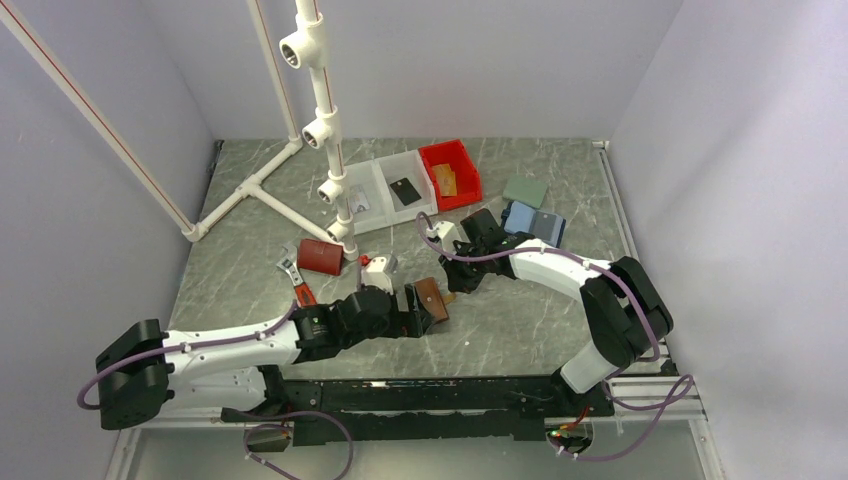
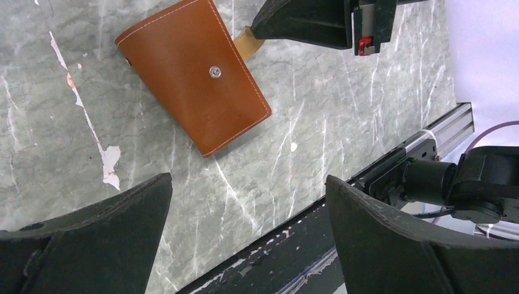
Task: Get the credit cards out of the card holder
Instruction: Open the card holder at the center of the board.
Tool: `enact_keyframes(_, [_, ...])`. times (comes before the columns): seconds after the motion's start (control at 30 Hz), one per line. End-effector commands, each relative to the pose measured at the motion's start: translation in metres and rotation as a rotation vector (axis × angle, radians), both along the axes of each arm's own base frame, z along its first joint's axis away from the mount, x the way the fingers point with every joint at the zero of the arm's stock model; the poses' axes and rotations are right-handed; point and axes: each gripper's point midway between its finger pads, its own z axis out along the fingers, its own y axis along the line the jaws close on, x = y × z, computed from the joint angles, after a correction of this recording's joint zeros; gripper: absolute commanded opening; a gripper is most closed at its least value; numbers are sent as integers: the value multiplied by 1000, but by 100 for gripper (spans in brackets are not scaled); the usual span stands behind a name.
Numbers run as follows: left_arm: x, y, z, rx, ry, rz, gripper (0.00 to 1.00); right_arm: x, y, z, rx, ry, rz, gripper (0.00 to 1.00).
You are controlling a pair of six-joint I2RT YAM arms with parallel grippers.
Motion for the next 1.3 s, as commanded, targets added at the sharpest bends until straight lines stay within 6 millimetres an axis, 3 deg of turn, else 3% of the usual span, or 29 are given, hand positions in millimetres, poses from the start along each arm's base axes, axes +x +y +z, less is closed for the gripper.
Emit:
enact_keyframes(0.0, [3,0,17,-29,-30,13,100,5,9,11,36,3,-1,4])
enact_keyframes(0.23, [4,-20,34,47,-59,-91,99,5,9,10,34,6,-1,4])
enact_keyframes(0.63, [12,-45,13,300,-47,-66,100,5,9,11,38,8,-1,4])
enact_keyframes(0.83, [13,-57,6,294,-35,-66,100,6,8,12,38,6,-5,4])
enact_keyframes(1.27, [20,-60,-5,313,-32,-22,99,5,8,11,42,16,-5,4])
